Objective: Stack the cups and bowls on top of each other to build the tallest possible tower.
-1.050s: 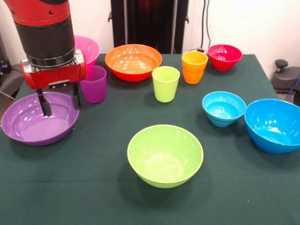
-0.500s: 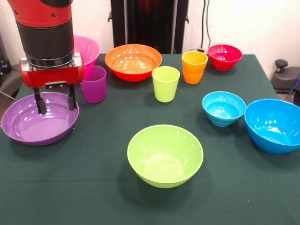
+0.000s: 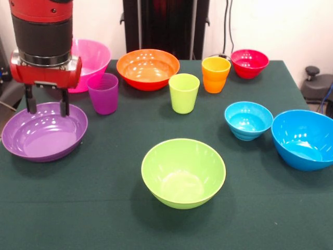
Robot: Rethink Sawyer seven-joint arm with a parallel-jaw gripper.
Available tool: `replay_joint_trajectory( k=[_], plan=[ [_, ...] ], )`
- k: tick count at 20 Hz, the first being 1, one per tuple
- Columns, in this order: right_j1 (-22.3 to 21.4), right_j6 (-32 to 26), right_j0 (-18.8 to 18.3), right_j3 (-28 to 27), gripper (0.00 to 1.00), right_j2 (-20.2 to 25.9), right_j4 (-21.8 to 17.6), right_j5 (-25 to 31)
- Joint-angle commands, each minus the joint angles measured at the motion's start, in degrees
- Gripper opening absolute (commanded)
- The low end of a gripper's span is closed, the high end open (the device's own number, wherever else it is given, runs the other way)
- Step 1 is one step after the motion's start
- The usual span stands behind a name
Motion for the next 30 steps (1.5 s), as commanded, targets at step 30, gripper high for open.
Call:
replay_joint_trajectory(
  k=[30],
  plan=[
    [-0.41,13.47,4.55,8.82,1.00,-9.18,3.87,-9.16]
  ],
)
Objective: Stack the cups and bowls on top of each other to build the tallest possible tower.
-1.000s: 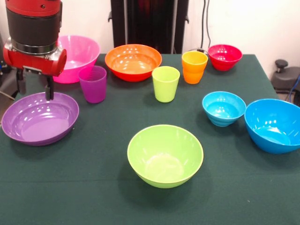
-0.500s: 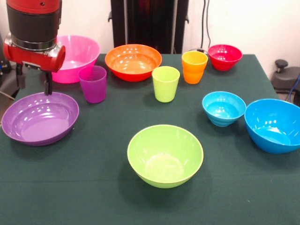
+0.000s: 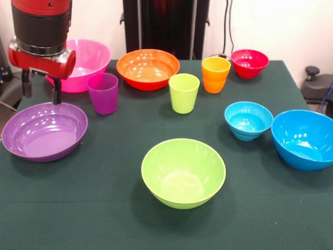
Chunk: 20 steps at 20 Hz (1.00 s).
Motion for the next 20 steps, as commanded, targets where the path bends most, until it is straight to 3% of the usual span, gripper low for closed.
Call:
replay_joint_trajectory(
  k=[1,7,20],
  plan=[
    [1.28,6.60,2.08,4.81,1.00,-0.73,1.38,-4.78],
    [1.86,10.51,3.20,5.30,1.00,-2.95,2.66,-7.04],
    [4.14,9.96,4.61,7.05,1.00,-4.17,6.93,-12.61]
  ],
)
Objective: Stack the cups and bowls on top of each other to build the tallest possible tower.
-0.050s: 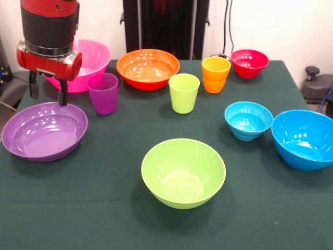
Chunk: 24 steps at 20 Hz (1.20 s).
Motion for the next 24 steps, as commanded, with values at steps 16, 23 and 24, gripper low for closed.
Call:
replay_joint_trajectory(
  k=[16,23,24],
  plan=[
    [7.29,6.52,1.52,4.71,1.00,1.78,6.53,-10.31],
    [8.27,4.82,1.82,5.25,1.00,2.42,6.07,-12.03],
    [7.76,5.33,2.22,5.82,1.00,2.09,6.20,-11.93]
  ],
)
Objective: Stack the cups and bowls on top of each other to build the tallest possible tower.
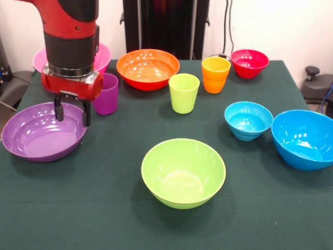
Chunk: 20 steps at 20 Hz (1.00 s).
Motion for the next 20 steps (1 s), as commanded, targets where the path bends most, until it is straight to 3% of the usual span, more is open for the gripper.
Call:
replay_joint_trajectory(
  k=[1,20],
  plan=[
    [2.93,5.95,1.81,4.76,1.00,2.08,0.74,-3.78],
    [3.74,6.20,2.50,6.19,1.00,1.42,0.55,-7.09]
  ],
)
